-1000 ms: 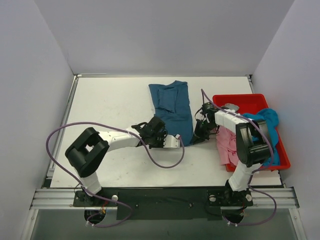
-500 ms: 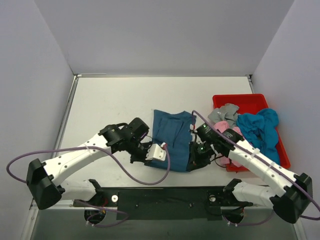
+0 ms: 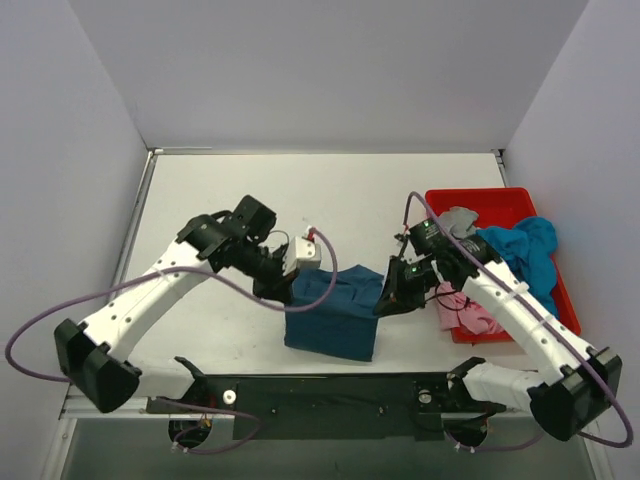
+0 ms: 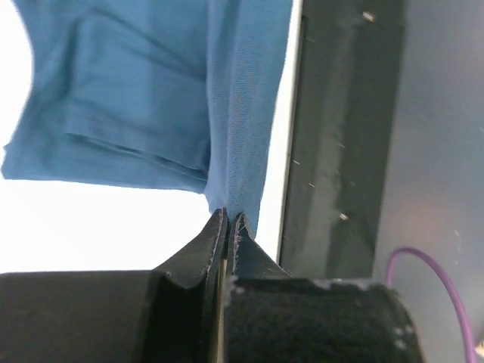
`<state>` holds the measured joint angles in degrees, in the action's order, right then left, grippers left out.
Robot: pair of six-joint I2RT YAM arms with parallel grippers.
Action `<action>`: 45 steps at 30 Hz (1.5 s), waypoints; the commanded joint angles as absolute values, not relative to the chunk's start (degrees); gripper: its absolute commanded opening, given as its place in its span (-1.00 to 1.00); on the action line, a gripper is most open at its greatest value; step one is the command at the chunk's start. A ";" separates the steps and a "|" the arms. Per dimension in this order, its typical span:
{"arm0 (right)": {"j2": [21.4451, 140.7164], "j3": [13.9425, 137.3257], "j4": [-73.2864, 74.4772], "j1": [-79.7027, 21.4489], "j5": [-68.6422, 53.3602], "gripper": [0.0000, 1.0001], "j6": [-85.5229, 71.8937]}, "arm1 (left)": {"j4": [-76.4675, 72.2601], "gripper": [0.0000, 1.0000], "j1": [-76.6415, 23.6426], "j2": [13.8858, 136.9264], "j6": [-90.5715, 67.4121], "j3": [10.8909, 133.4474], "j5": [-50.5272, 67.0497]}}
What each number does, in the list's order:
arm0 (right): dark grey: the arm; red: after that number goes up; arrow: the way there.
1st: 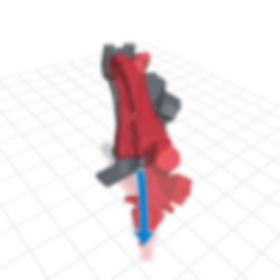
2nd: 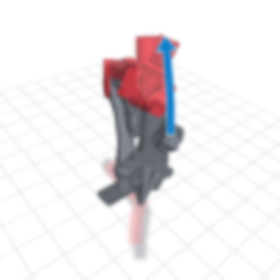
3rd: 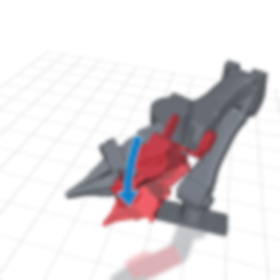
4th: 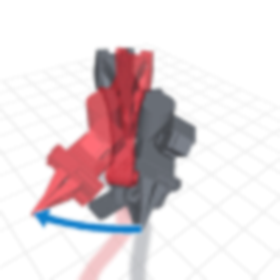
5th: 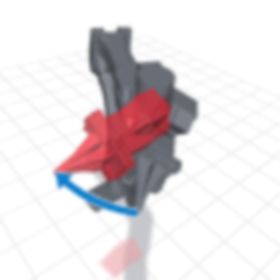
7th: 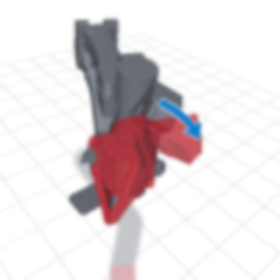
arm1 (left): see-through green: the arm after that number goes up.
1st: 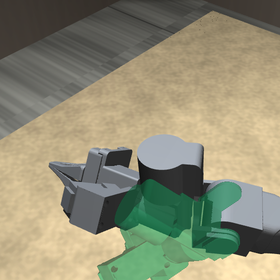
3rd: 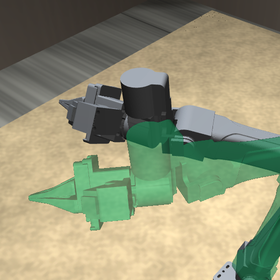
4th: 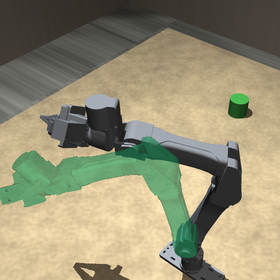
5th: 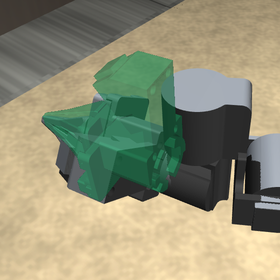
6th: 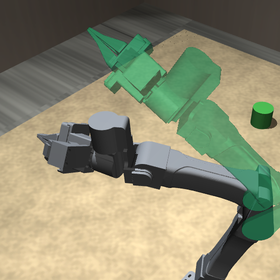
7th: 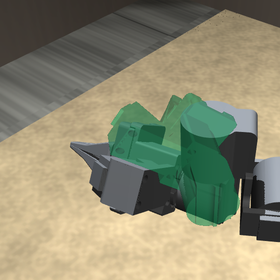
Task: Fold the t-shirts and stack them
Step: Fold the long partially folded tshirt into a neat square
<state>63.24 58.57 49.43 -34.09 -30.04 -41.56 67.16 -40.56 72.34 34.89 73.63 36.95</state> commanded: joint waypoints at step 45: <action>96.23 69.43 25.33 -22.50 -16.79 -1.00 -32.34 | 37.81 -0.45 -33.05 103.62 11.61 82.01 23.92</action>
<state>90.96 71.57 30.02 -23.97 -16.36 -28.99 41.10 -31.59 103.59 13.93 87.42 21.78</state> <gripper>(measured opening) 0.014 0.290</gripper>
